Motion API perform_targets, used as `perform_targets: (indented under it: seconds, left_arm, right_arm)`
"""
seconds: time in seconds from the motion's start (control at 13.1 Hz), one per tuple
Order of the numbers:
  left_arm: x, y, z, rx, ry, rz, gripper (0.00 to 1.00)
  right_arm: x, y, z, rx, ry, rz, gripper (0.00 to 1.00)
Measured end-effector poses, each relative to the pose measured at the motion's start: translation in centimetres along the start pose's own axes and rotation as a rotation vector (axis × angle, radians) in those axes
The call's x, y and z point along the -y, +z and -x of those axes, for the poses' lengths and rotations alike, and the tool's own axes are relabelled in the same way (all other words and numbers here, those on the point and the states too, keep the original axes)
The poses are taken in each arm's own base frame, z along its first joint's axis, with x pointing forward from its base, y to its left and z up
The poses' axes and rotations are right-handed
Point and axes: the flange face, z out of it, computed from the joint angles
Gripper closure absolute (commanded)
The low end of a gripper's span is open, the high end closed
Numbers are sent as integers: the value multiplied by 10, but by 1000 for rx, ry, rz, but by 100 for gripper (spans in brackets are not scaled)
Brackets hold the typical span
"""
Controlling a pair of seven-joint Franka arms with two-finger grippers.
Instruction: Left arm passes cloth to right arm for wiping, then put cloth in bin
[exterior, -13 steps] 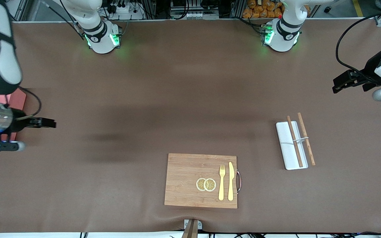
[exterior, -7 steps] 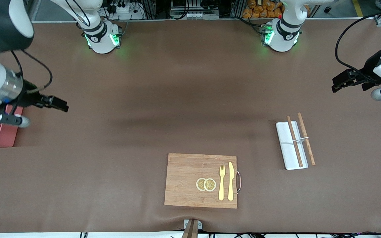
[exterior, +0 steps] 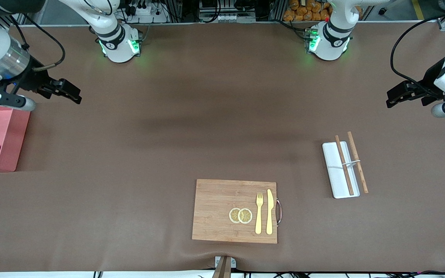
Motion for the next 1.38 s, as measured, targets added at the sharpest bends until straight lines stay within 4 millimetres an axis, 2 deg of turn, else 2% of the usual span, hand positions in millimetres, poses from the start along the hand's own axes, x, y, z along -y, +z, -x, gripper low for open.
perform_targets:
  seconds: [0.31, 0.92, 1.38]
  left_arm:
    - [0, 0, 0, 0, 0, 0, 0]
    - [0, 1, 0, 0, 0, 0, 0]
    - [0, 1, 0, 1, 0, 0, 0]
  right_arm:
    - [-17, -15, -11, -60, 9, -29, 0]
    - [-13, -10, -14, -50, 2, -34, 0]
    - [-15, -19, -14, -61, -6, -52, 0]
